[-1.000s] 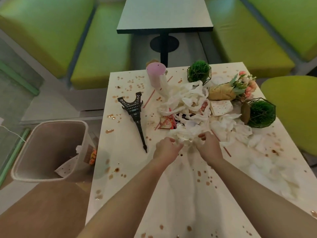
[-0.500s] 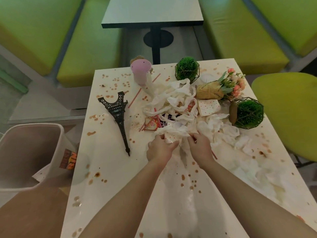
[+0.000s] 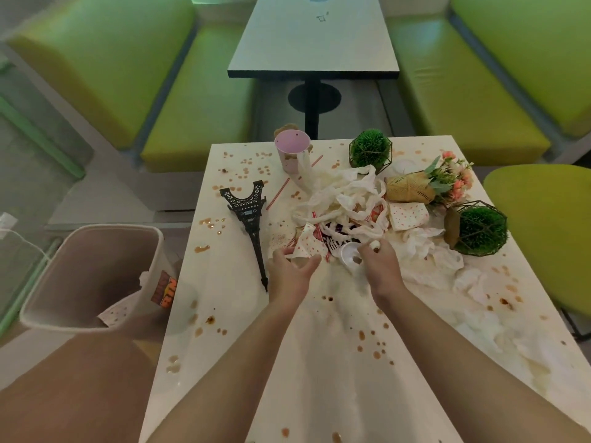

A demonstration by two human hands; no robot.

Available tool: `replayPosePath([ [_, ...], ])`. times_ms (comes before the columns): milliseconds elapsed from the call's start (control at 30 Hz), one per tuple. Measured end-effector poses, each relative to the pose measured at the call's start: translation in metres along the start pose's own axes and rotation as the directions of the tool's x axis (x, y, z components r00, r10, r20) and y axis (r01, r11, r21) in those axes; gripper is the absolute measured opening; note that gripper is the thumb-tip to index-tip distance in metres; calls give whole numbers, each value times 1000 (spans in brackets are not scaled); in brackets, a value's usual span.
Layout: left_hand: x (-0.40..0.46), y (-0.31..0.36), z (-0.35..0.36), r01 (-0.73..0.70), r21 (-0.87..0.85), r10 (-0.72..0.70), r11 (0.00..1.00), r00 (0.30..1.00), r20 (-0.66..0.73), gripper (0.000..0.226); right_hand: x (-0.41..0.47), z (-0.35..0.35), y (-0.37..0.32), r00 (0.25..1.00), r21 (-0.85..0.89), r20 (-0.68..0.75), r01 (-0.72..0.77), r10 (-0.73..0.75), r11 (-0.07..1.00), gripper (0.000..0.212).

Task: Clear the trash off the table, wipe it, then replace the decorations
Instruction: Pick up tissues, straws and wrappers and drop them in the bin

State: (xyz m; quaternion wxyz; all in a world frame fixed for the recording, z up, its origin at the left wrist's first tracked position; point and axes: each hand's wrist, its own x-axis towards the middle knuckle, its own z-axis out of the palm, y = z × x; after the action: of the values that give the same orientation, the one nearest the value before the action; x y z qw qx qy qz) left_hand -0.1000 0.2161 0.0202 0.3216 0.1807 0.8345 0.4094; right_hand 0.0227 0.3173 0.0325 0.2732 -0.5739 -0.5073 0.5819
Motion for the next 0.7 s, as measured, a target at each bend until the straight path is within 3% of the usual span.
replayPosePath([
  [233, -5, -8, -55, -23, -119, 17, 993, 998, -53, 67, -28, 40, -19, 993, 39, 3, 117, -117, 992, 17],
  [367, -8, -15, -88, -67, -156, 51, 986, 993, -106, 67, -46, 66, -30, 986, 94, 115, 109, -119, 990, 39],
  [533, -12, -24, -125, -162, -192, 124, 968, 972, -197, 60, -66, 101, -35, 952, 104, 281, 96, -122, 990, 24],
  [700, -19, -33, -176, -241, -182, 163, 953, 917, -363, 54, -96, 133, -43, 915, 119, 386, 72, -113, 990, 26],
])
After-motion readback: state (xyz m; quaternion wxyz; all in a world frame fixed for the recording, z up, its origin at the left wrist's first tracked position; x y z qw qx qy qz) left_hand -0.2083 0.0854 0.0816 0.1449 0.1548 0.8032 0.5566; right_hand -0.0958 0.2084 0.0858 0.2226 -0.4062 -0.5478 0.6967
